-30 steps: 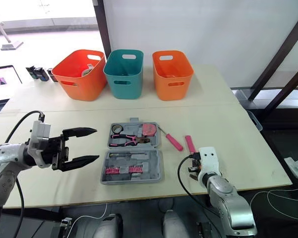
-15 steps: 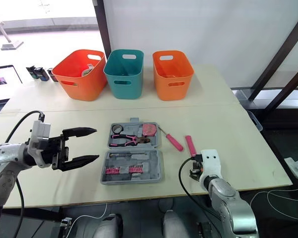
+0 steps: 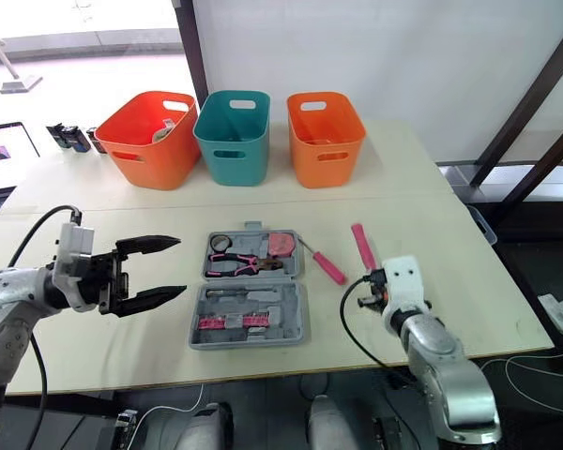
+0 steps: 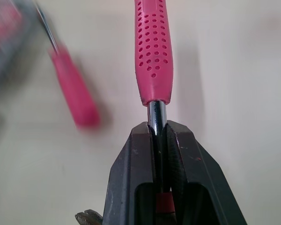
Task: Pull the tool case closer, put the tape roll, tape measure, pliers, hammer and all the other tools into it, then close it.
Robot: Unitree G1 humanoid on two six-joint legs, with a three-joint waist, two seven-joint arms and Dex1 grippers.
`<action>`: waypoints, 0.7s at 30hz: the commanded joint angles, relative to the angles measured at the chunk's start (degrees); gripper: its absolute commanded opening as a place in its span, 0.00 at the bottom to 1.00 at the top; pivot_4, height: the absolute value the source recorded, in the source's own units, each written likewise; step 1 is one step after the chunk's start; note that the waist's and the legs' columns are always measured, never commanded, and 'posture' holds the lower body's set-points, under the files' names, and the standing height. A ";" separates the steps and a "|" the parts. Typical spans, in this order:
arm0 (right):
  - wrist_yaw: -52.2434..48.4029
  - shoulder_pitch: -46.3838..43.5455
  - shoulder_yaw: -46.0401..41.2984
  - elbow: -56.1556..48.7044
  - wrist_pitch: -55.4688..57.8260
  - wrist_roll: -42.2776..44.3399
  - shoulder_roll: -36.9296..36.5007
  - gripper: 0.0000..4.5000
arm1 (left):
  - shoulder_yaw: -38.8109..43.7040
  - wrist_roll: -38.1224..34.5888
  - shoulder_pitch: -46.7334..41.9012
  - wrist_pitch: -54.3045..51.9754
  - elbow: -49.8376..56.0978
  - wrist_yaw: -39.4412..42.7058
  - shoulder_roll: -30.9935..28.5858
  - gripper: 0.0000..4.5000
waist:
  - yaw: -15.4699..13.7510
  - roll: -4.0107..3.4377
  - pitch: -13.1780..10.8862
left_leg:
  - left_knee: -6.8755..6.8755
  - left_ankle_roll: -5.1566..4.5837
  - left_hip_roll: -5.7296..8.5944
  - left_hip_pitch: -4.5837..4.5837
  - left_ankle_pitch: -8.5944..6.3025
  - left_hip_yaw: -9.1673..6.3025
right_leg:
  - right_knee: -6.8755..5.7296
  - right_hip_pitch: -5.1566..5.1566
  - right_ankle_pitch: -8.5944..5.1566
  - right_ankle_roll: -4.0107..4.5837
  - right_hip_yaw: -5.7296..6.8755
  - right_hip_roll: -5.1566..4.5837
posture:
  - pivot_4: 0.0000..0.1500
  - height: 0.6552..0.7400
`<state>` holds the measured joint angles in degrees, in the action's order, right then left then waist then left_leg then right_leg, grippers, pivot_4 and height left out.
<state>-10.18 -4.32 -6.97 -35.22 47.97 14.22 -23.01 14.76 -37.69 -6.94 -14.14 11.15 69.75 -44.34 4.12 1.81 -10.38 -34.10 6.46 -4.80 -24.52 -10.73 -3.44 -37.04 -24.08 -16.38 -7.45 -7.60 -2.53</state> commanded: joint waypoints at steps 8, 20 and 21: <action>-29.89 -27.33 17.30 -2.65 12.80 14.27 -21.41 0.01 | 4.48 0.47 1.49 2.27 -2.59 1.94 -2.86 1.00 | -0.36 -0.02 -0.10 | 0.05 -0.01 0.01 -0.02 0.00 0.01 | 0.06 0.00 -0.04 -0.02 0.01 -0.06 | 1.00 1.00; -46.39 -54.27 45.68 11.17 17.92 8.70 -20.17 0.01 | 4.98 3.39 8.28 6.77 -1.63 5.25 -3.53 1.00 | -0.28 -0.12 -0.18 | 0.18 -0.01 -0.03 -0.15 0.00 0.05 | -0.10 -0.36 -0.04 -0.03 0.01 0.00 | 1.00 1.00; -46.51 -55.65 46.77 12.33 18.41 8.22 -18.83 0.01 | 4.99 3.65 8.91 7.24 -1.55 5.55 -3.49 1.00 | -0.25 -0.13 -0.19 | 0.17 -0.01 -0.03 -0.21 0.00 0.05 | -0.10 -0.39 -0.06 -0.05 0.02 -0.01 | 1.00 1.00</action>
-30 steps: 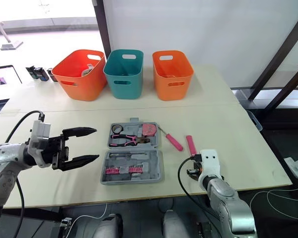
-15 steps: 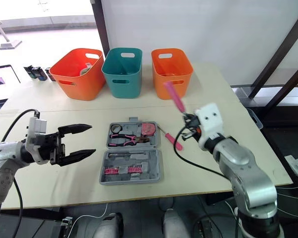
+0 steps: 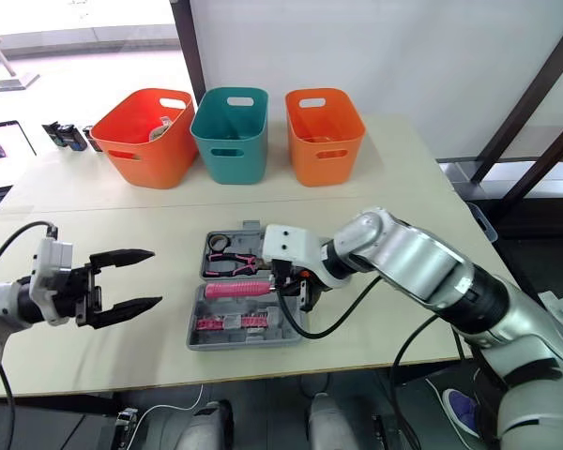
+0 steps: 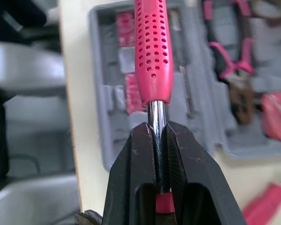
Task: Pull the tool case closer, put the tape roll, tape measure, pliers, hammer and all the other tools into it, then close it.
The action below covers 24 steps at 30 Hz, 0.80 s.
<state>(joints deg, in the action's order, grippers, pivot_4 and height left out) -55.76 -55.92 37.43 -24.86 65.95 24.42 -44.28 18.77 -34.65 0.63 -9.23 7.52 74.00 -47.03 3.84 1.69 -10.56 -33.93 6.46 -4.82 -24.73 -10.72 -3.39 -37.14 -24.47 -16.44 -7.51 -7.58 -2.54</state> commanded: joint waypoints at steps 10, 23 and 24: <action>-0.27 -10.46 11.29 8.91 5.23 -6.25 10.51 0.01 | 2.03 1.27 8.88 6.97 1.85 4.63 0.37 1.00 | 0.11 -0.03 -0.02 | -0.14 0.01 0.00 -0.27 0.00 -0.01 | -0.07 -0.21 0.02 0.01 0.03 -0.01 | 1.00 1.00; 0.95 -11.34 14.26 14.44 5.91 -10.18 14.56 0.01 | 0.99 3.53 10.50 13.18 -3.85 7.20 0.18 1.00 | 0.21 -0.03 -0.01 | -0.19 0.01 0.00 -0.29 0.00 -0.01 | -0.12 -0.25 0.04 0.02 0.03 0.00 | 1.00 1.00; 1.12 -11.30 14.31 14.71 6.00 -10.37 14.86 0.01 | 0.97 3.59 10.53 13.34 -3.96 7.20 0.20 1.00 | 0.21 -0.03 -0.02 | -0.19 0.01 0.00 -0.29 0.00 -0.01 | -0.14 -0.25 0.04 0.02 0.04 0.00 | 1.00 1.00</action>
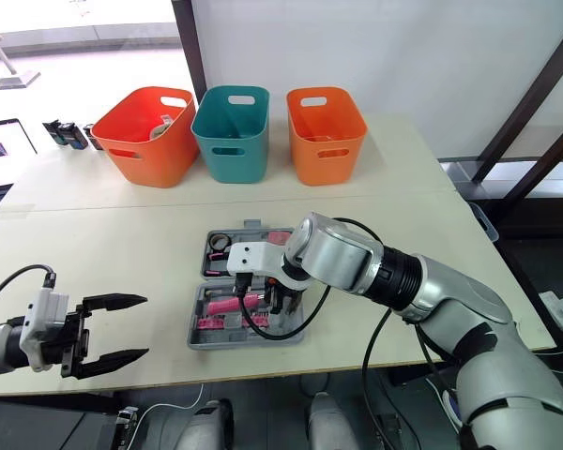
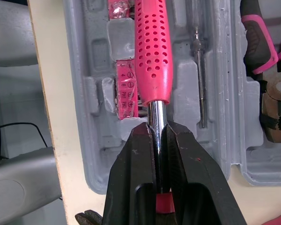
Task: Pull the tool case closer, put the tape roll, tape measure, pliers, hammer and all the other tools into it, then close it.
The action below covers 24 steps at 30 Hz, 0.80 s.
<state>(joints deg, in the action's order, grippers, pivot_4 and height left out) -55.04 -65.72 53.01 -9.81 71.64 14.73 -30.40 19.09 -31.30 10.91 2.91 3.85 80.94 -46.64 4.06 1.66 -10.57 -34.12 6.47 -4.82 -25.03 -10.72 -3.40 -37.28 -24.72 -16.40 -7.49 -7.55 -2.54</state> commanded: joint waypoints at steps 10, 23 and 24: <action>3.79 0.31 -1.45 3.86 -0.32 -2.05 6.41 0.01 | 0.55 0.38 0.38 1.13 0.74 -0.33 -0.15 1.00 | 0.05 0.01 0.00 | -0.01 0.00 0.00 0.00 0.00 -0.01 | -0.06 -0.02 0.01 -0.01 0.00 0.01 | 1.00 1.00; 4.92 2.53 -0.92 7.66 -1.69 -3.91 8.37 0.01 | 0.55 0.19 0.09 0.29 1.98 -1.32 -0.58 1.00 | 0.17 0.01 0.01 | -0.05 0.00 -0.01 0.01 0.01 -0.05 | -0.16 -0.02 0.01 -0.01 0.00 0.05 | 1.00 1.00; 5.01 2.44 -1.08 8.06 -1.80 -4.10 8.51 0.01 | 0.53 0.20 -0.03 0.23 2.00 -1.32 -0.63 1.00 | 0.18 0.01 0.01 | -0.05 0.00 -0.01 0.01 0.01 -0.05 | -0.17 -0.02 0.02 -0.01 0.00 0.05 | 1.00 1.00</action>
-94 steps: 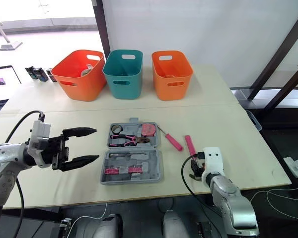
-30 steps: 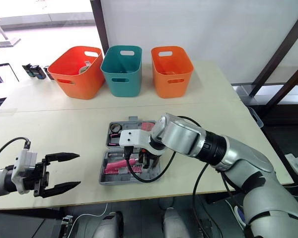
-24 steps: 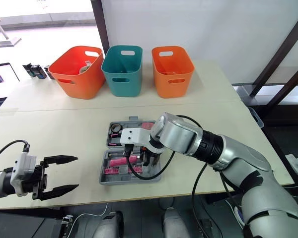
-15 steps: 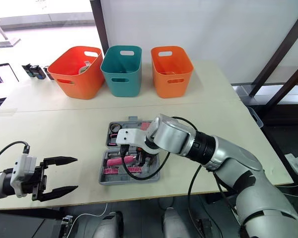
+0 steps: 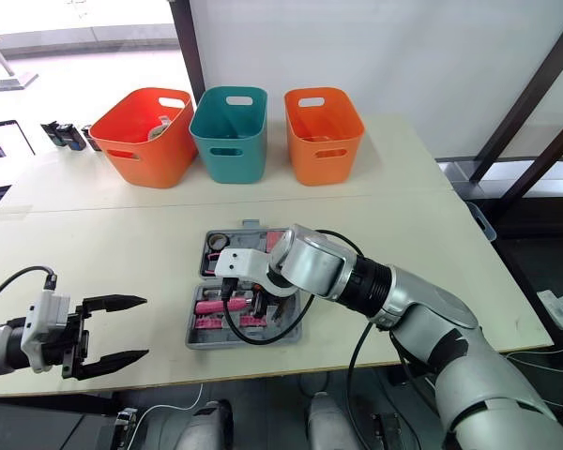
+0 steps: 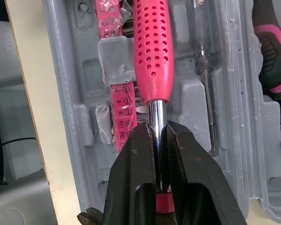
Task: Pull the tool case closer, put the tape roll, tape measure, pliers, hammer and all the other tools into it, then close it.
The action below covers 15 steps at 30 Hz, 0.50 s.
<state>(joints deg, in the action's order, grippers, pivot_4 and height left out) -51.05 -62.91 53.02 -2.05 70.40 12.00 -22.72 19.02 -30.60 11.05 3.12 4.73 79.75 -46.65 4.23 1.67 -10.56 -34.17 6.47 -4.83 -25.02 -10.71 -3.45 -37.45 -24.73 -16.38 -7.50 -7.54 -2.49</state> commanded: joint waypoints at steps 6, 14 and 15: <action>1.02 -0.28 -1.68 1.13 -0.88 -1.80 1.12 0.01 | 0.36 -0.45 -0.77 -0.41 1.13 -0.08 -0.73 1.00 | -0.03 0.00 0.00 | -0.02 0.00 0.00 0.01 0.01 -0.01 | -0.02 0.00 0.01 0.01 0.00 0.01 | 1.00 1.00; 0.04 -1.42 -2.64 -0.18 -0.19 -1.41 -0.26 0.01 | 0.11 -0.43 -1.27 -0.66 1.25 -0.16 -0.68 1.00 | -0.16 0.00 0.00 | -0.02 0.00 0.00 0.01 0.01 -0.01 | -0.02 0.00 0.01 0.00 0.00 0.01 | 1.00 1.00; 0.07 -1.48 -2.69 -0.11 -0.24 -1.46 -0.19 0.01 | -0.02 -0.39 -1.44 -0.72 1.24 -0.23 -0.65 1.00 | -0.19 0.00 0.00 | -0.02 0.01 0.00 0.01 0.01 -0.01 | -0.02 0.00 0.01 0.00 0.00 0.01 | 1.00 1.00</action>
<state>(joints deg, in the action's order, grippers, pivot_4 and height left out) -51.20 -62.75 52.81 -0.94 70.03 11.37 -22.45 18.88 -30.60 10.01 2.64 4.73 79.72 -46.69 4.03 1.67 -10.56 -34.18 6.47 -4.83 -25.01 -10.70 -3.46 -37.47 -24.73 -16.38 -7.50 -7.55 -2.48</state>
